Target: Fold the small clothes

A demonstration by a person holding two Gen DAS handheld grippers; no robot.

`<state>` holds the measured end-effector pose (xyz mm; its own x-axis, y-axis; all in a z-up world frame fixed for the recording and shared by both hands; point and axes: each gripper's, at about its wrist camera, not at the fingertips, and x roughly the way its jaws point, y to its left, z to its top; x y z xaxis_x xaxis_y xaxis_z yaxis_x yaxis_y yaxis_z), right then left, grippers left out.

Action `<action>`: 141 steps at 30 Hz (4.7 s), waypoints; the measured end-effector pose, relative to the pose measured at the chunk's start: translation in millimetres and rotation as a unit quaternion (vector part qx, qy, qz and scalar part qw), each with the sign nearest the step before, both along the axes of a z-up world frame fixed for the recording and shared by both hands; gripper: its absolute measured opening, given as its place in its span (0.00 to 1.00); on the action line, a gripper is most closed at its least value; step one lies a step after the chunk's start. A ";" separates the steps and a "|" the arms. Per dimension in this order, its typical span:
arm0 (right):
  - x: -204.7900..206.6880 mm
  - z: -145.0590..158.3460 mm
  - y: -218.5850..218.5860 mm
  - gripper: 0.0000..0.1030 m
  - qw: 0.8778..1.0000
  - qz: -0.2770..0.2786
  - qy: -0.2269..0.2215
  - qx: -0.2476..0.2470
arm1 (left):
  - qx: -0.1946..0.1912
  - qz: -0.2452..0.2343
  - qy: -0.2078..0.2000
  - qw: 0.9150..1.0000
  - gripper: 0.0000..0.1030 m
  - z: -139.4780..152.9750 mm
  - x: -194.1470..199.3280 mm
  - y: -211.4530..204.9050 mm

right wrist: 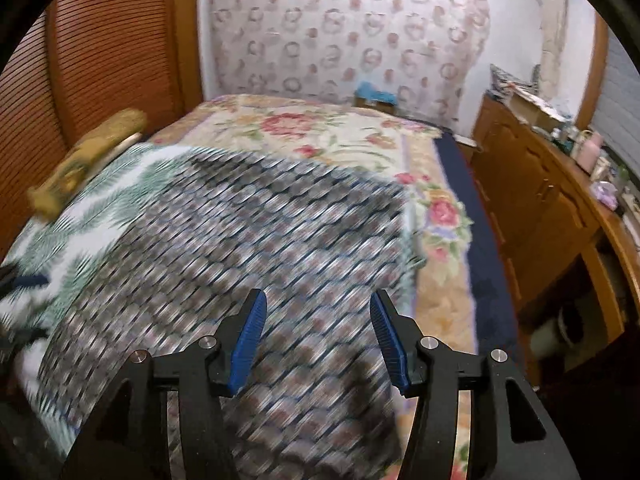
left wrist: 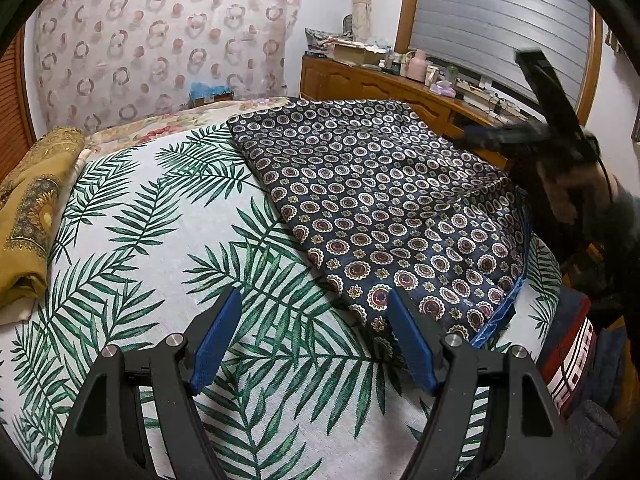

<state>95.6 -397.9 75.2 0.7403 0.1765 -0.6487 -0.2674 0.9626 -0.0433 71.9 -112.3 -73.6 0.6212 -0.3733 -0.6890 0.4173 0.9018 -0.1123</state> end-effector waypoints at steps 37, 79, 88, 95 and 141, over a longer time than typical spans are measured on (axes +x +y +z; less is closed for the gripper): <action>-119.2 -42.1 13.4 0.79 0.999 0.024 0.014 0.025 | -0.019 -0.080 0.061 0.995 0.34 -12.4 -19.5 -30.8; -93.1 -49.0 40.1 0.09 0.999 0.037 -0.031 0.018 | -0.057 -0.019 -0.043 0.997 0.02 57.4 45.4 -19.9; -56.6 -17.6 41.1 0.06 0.993 0.032 -0.098 0.064 | -0.041 -0.002 -0.052 0.998 0.02 68.6 89.3 -11.7; -10.9 -12.2 61.8 0.06 0.993 0.043 -0.108 0.039 | -0.024 0.006 -0.038 0.999 0.02 63.9 137.4 -8.8; 47.8 2.1 63.7 0.74 0.997 -0.022 -0.068 0.027 | 0.013 -0.008 0.010 1.000 0.74 35.0 213.2 -4.5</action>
